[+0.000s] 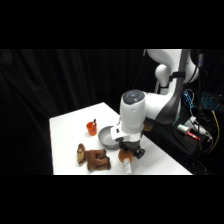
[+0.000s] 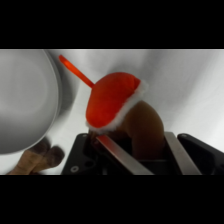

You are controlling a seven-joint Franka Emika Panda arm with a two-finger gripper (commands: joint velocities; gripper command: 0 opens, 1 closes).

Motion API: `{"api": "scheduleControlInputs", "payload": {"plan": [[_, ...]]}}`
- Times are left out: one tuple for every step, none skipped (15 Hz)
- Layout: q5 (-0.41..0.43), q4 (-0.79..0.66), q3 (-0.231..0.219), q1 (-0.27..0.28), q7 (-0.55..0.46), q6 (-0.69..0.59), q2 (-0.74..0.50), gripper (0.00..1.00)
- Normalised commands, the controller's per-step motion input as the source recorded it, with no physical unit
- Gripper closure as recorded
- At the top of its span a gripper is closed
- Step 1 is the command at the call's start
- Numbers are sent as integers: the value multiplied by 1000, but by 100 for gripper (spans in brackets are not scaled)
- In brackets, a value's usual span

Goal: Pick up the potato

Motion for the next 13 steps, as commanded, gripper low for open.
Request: {"api": "scheduleControlInputs", "payload": {"plan": [[62,-4,43,-68,102,-477,-428,99],[86,14,51,-79,85,-473,-438,100],[106,33,54,-88,78,-456,-437,100],[128,54,53,-97,69,-444,-434,100],[126,70,47,-101,55,-424,-425,100],[140,82,45,-109,24,-383,-409,100],[171,90,45,-115,1,-343,-387,100],[143,114,28,-102,31,-367,-337,100],[155,118,26,-99,6,-334,-286,100],[110,108,15,-84,28,-274,-241,100],[104,111,11,-75,24,-254,-192,100],[107,109,10,-70,-8,-229,-151,100],[60,128,0,-54,56,-270,-108,100]]}}
